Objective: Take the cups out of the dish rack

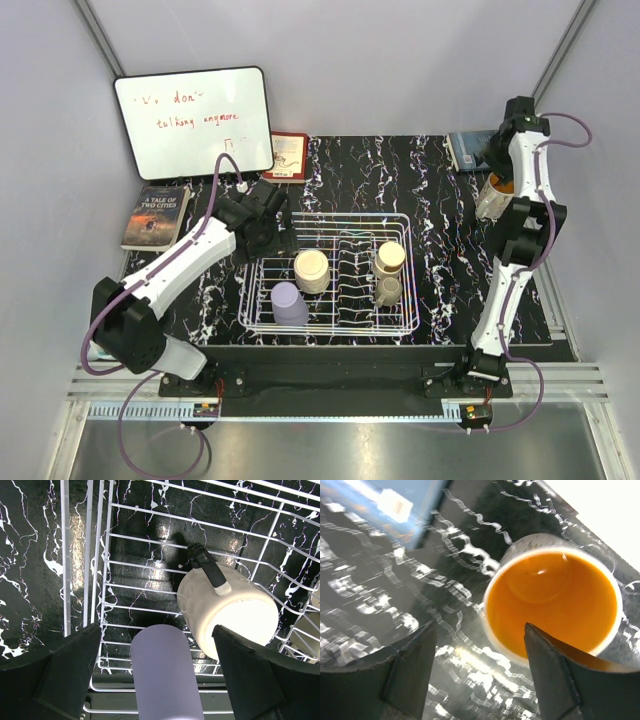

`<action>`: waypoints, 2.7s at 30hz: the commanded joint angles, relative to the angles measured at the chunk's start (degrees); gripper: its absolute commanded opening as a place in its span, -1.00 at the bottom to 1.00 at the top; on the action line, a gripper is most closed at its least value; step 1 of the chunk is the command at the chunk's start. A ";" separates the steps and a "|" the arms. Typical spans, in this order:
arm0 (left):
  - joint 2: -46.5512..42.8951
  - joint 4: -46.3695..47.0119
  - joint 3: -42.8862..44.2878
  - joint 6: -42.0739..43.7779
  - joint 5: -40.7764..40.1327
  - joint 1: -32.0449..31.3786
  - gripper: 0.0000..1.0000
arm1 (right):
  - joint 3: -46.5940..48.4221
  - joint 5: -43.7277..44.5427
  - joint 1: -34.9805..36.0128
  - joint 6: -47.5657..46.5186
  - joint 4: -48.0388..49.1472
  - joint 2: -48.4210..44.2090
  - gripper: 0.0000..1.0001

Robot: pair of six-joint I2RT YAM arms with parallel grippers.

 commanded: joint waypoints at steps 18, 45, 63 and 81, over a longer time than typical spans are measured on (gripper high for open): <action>-15.23 9.48 -8.18 7.13 -7.07 -3.84 0.98 | -34.03 -19.14 23.62 -1.26 22.14 -45.83 0.70; -18.75 6.05 -11.52 -6.14 -15.95 -23.28 0.98 | -77.48 -20.54 31.81 -8.12 22.52 -87.96 0.71; -18.93 3.59 -15.65 -11.33 -15.16 -25.65 0.81 | -79.06 -19.58 33.83 -8.12 23.66 -86.64 0.71; -17.79 4.21 -13.12 -9.23 -14.97 -27.14 -0.47 | -80.38 -19.23 33.83 -7.77 23.48 -87.43 0.69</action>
